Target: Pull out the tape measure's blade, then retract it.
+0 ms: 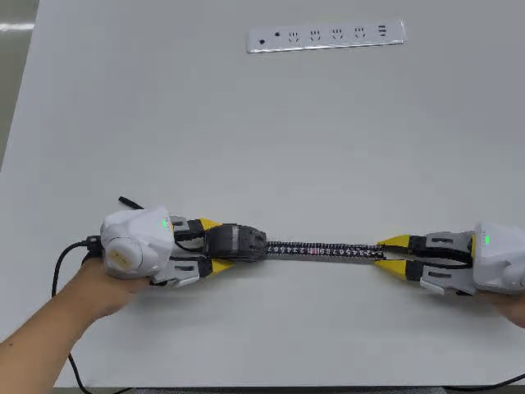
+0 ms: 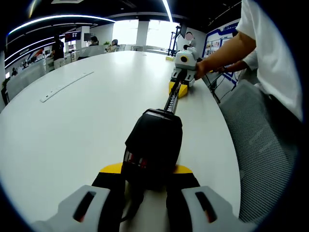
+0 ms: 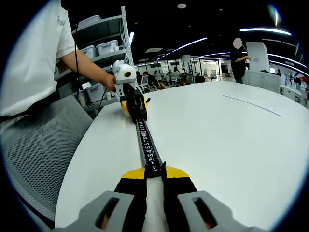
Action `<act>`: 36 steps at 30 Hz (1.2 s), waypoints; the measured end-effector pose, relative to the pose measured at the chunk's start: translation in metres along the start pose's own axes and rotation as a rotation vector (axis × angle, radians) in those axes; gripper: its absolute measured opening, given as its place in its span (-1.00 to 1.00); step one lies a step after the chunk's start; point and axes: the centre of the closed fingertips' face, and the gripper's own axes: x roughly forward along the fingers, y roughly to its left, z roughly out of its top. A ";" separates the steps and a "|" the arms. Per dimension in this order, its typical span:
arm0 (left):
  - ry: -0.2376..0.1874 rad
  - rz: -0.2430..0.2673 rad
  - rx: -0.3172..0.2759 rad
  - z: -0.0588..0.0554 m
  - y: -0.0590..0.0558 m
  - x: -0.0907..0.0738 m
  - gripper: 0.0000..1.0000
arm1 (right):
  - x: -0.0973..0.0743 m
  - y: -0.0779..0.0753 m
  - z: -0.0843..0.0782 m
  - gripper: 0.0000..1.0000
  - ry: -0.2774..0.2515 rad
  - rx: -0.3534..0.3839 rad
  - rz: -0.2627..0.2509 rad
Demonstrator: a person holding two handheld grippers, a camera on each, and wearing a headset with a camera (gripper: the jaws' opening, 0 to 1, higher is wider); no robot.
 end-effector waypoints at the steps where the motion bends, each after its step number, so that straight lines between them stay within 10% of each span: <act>1: 0.001 0.000 0.000 0.000 0.000 0.000 -0.42 | -0.002 -0.001 -0.001 -0.81 0.001 0.000 -0.002; 36: 0.011 0.003 -0.005 0.002 -0.001 0.001 -0.42 | -0.040 -0.011 -0.016 -0.82 0.001 0.049 -0.023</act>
